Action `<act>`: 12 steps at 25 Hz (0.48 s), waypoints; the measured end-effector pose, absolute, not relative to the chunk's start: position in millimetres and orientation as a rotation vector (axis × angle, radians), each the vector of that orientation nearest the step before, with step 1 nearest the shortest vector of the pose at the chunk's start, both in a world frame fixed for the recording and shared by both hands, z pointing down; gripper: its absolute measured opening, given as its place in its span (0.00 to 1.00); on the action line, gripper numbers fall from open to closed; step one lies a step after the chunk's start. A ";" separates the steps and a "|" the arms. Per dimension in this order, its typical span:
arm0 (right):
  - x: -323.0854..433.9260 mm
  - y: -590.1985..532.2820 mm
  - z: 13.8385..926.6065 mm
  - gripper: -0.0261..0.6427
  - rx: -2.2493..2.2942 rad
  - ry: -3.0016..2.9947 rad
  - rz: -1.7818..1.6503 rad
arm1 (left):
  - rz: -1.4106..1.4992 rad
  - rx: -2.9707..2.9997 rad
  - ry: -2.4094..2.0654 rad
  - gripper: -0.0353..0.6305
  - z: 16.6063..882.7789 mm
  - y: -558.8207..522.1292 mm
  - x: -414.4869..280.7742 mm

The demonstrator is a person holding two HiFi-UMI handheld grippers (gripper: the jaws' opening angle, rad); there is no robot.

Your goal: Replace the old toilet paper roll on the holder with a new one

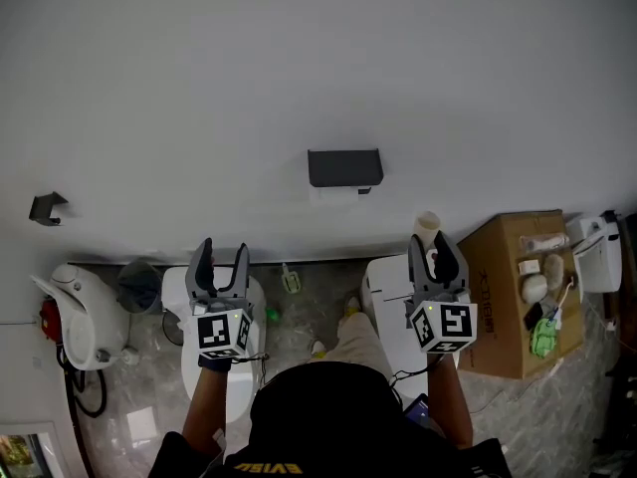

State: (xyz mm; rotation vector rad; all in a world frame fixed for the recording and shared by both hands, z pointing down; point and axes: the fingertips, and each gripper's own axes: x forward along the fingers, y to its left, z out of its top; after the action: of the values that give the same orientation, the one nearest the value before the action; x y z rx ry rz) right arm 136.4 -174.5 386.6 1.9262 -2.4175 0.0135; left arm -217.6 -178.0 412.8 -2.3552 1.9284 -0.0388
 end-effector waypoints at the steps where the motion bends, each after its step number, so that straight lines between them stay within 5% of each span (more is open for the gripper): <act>1: 135.4 -174.6 386.9 0.29 1.920 -2.421 0.013 | -0.028 -2.357 1.928 0.45 413.3 -178.8 -216.2; 12: 108.9 -171.6 387.6 0.29 1.835 -2.454 -0.018 | 0.002 -2.344 1.899 0.38 400.8 -183.0 -210.9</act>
State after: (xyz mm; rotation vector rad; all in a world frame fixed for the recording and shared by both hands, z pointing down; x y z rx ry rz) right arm 108.9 -171.6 387.6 1.8349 -2.4538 -0.0185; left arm -210.9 -183.0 400.8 -2.3443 1.8993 0.0024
